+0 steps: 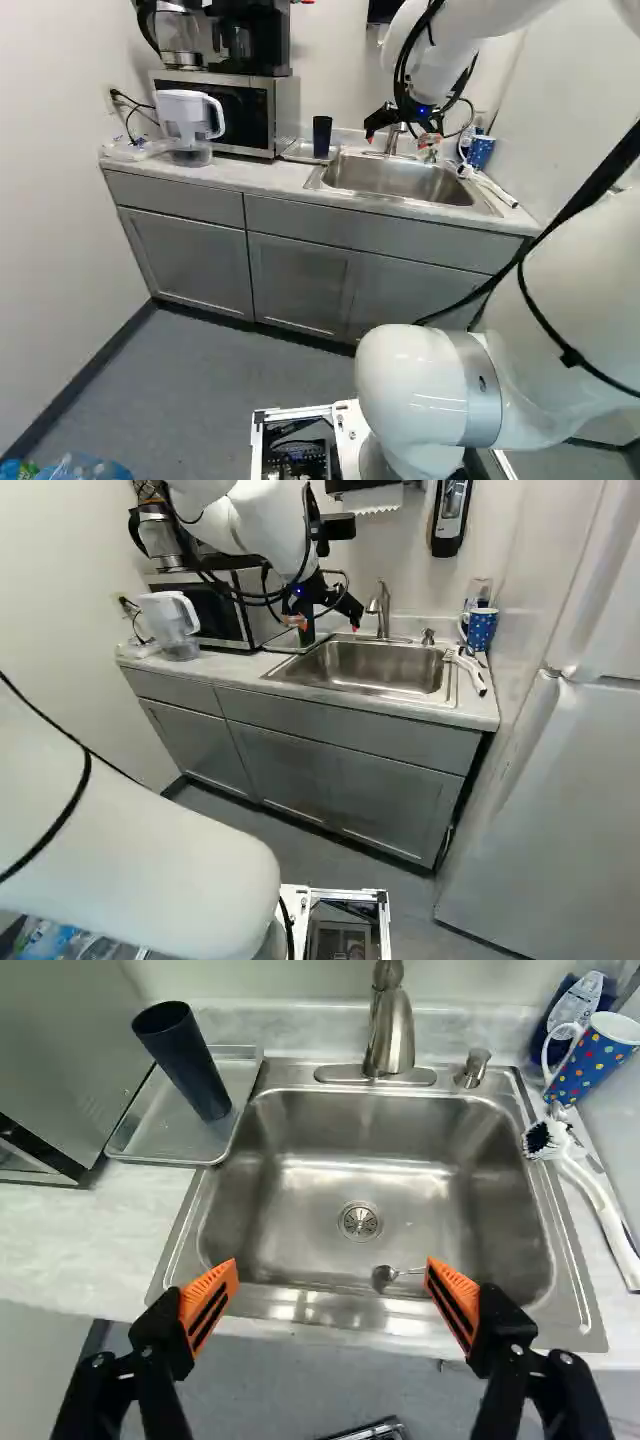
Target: Rinse the cup and place it in the tray
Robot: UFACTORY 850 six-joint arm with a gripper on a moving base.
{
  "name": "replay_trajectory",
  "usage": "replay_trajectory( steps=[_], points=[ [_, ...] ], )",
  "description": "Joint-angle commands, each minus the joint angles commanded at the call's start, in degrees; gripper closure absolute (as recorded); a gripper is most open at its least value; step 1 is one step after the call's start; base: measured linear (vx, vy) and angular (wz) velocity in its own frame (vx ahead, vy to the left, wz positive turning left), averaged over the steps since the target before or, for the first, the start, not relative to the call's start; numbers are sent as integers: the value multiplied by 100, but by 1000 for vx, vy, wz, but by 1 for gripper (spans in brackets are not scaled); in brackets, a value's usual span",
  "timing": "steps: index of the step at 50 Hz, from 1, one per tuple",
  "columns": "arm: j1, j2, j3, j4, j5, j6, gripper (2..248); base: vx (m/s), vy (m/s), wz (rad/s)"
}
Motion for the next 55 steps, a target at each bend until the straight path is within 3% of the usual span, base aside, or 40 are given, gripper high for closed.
replay_trajectory(
  steps=[55],
  points=[
    [0, 0, 0, 0, 0, 0, 3, -115, -2, 6]
  ],
)
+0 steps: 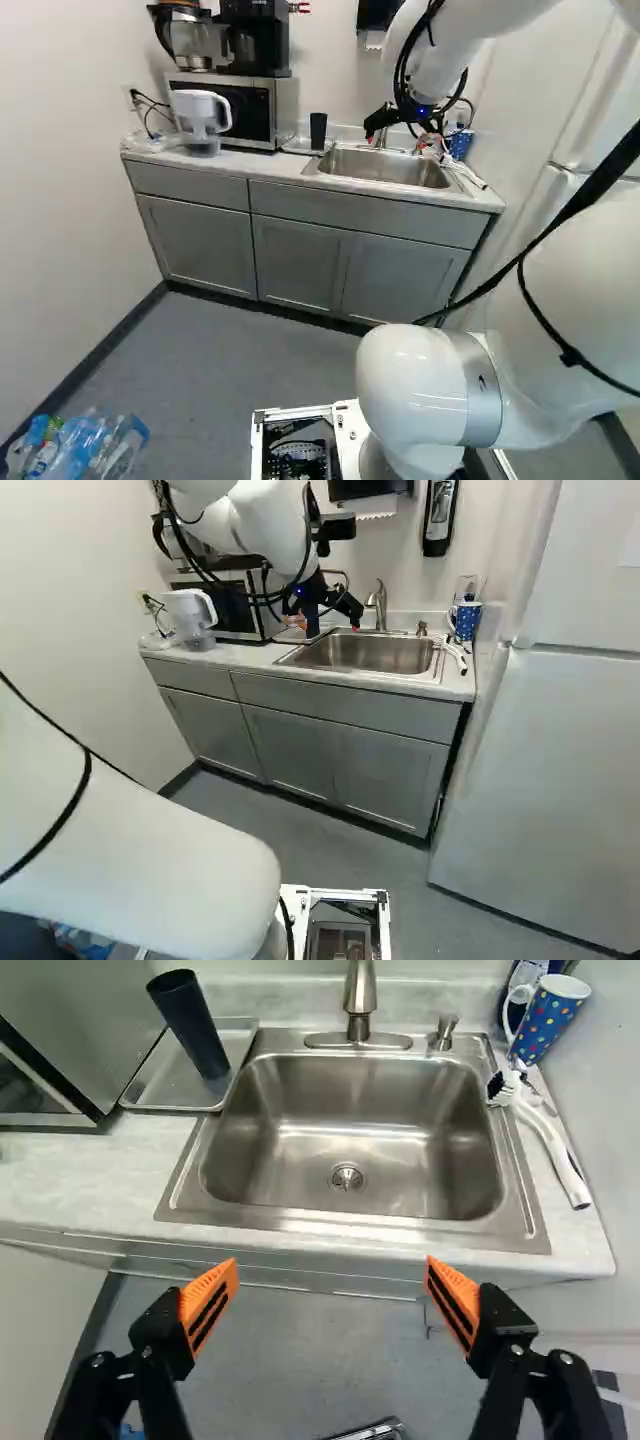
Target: Rinse the cup and place it in the tray
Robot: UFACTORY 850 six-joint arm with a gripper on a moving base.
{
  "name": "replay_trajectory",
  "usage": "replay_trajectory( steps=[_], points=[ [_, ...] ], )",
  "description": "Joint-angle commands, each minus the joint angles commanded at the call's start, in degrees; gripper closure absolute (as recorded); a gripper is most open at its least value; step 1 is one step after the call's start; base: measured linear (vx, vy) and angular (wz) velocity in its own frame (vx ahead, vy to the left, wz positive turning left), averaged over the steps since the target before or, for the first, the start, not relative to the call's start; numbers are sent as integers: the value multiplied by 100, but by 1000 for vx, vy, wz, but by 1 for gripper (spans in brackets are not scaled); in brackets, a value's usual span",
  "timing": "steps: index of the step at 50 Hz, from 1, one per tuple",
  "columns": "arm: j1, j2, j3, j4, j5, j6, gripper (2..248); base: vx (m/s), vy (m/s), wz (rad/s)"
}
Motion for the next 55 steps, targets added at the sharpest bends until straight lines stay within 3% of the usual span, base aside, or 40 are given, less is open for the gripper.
replay_trajectory(
  steps=[26, 55],
  points=[
    [0, 0, 0, 0, 0, 0, 3, -116, 1, 14],
    [19, 3, 76, 0, 111, -3, 3, 1, 0, -1]
  ],
)
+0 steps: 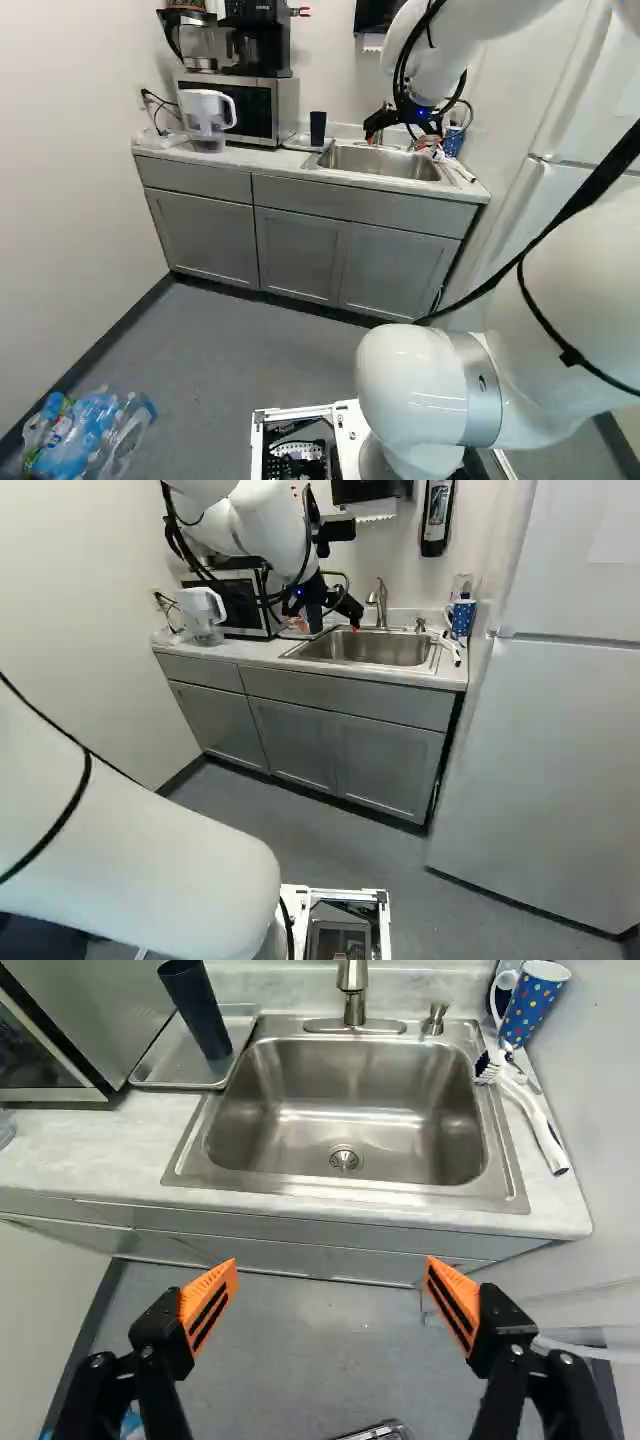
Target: Rinse the cup and place it in the tray
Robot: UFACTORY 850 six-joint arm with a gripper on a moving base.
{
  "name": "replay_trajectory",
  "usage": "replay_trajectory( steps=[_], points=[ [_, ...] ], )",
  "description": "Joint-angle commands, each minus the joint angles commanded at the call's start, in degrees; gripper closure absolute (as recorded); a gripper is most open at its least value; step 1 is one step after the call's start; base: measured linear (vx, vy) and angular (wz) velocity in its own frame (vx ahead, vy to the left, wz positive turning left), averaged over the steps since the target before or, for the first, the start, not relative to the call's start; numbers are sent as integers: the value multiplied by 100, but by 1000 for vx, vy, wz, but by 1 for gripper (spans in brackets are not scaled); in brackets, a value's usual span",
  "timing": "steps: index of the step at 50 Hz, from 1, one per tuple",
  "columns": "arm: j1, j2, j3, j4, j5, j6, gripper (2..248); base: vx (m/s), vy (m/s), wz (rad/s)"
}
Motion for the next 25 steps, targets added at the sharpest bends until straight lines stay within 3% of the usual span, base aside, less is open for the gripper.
replay_trajectory(
  steps=[25],
  points=[
    [88, 13, 344, 0, 504, -12, 3, 0, 0, 0]
  ],
)
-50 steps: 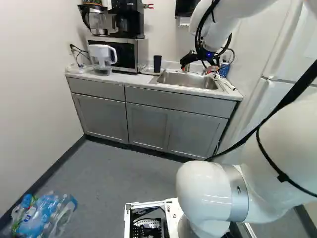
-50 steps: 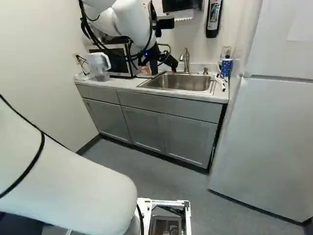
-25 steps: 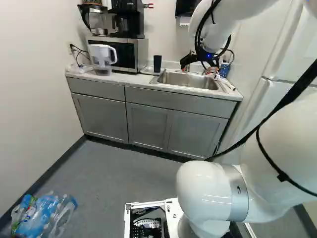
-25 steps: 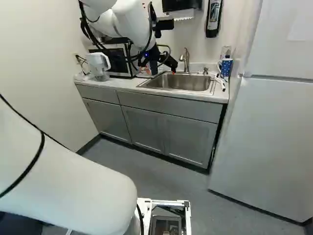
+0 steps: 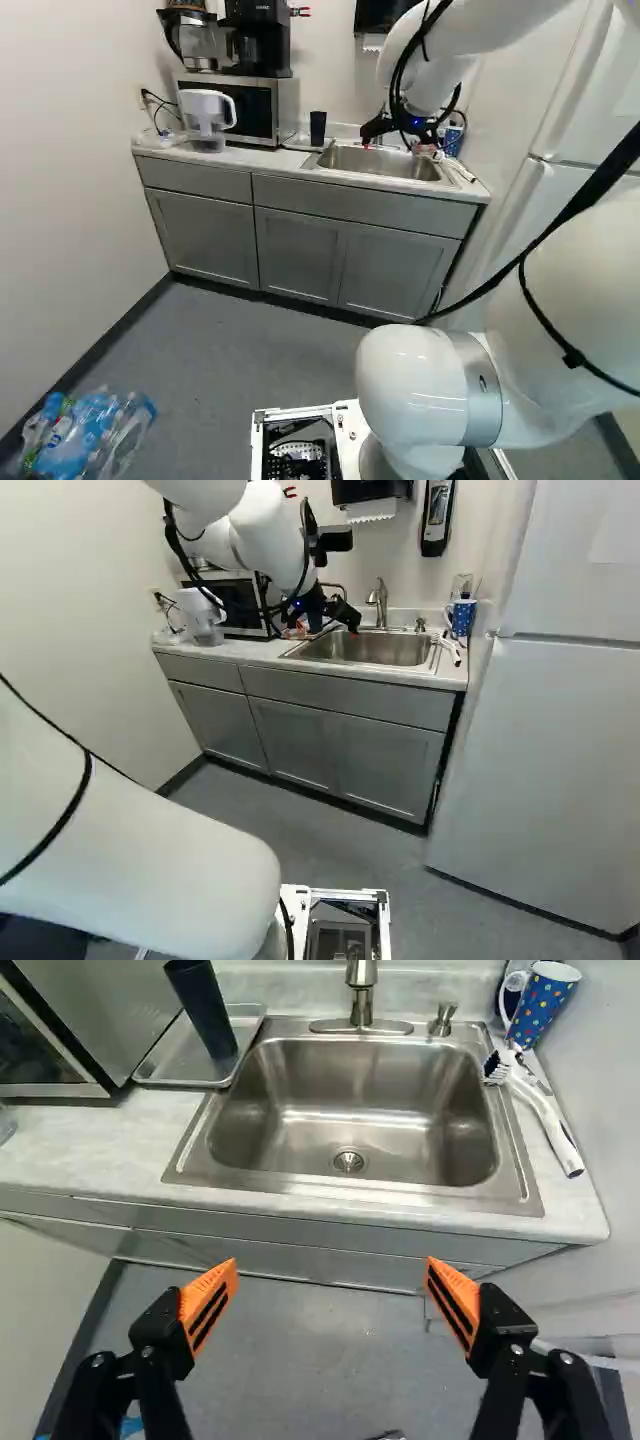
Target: Rinse the cup and place it in the tray
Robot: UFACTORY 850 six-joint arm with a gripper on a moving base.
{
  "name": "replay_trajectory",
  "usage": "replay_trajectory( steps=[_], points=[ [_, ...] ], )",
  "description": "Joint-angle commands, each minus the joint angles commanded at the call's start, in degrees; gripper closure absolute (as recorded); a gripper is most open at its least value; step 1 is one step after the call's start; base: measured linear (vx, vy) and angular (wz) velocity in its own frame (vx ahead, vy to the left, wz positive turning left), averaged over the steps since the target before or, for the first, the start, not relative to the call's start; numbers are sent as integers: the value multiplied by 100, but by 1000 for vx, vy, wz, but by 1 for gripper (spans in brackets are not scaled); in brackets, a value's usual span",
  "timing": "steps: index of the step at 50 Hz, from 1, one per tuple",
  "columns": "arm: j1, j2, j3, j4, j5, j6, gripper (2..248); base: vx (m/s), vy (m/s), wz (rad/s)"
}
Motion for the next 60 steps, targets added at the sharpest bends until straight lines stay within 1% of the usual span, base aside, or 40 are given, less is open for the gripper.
replay_trajectory(
  steps=[15, 30, 46, 60],
  points=[
    [86, 13, 337, 0, 493, -12, 3, 0, 0, 0],
    [197, 30, 772, 0, 1130, -27, 3, 0, 0, 0],
    [343, 51, 1345, 0, 1968, -47, 3, 0, 0, 0],
    [497, 75, 1947, 0, 2849, -68, 3, 0, 0, 0]
  ],
)
